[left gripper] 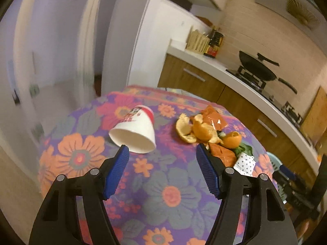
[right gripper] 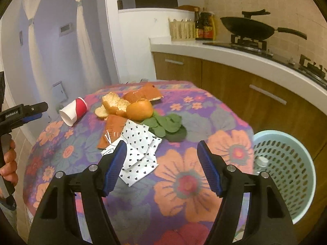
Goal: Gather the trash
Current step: 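Move both tools back over the table toward the paper cup and dotted paper, then grasp the paper cup rim with the left tool while the right tool grips the dotted paper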
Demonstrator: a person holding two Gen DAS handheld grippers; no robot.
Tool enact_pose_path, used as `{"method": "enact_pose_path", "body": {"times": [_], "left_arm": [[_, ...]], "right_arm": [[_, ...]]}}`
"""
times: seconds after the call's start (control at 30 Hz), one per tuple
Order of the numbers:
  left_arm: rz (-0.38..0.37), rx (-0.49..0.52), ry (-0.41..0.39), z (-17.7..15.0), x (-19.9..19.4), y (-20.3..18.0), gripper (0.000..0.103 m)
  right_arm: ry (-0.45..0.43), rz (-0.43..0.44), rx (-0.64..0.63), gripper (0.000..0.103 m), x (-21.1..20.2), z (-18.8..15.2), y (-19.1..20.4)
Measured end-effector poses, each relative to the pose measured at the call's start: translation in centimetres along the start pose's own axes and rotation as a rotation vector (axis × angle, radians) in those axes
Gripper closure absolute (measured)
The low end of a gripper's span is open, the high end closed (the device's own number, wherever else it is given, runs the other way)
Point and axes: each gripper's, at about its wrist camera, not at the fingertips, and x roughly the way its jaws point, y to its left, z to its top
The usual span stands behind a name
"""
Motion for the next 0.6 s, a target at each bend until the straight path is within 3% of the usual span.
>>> {"method": "enact_pose_path", "body": {"times": [0.17,0.37,0.53,0.6], "left_arm": [[-0.051,-0.092,0.068,0.7,3.2,2.1,0.044],[-0.063,-0.178,0.129,1.5,7.3,3.1,0.05],[-0.048,-0.19,0.138,2.3,9.6,3.3,0.069],[-0.056,-0.192,0.138,2.3,10.3,3.3,0.089]], "right_arm": [[0.02,-0.008,0.007,0.036,1.5,-0.3,-0.1],[0.036,0.02,0.007,0.036,2.2,-0.1,-0.3],[0.065,0.046,-0.014,0.033,2.9,0.1,0.0],[0.085,0.05,-0.02,0.028,3.3,0.3,0.2]]}}
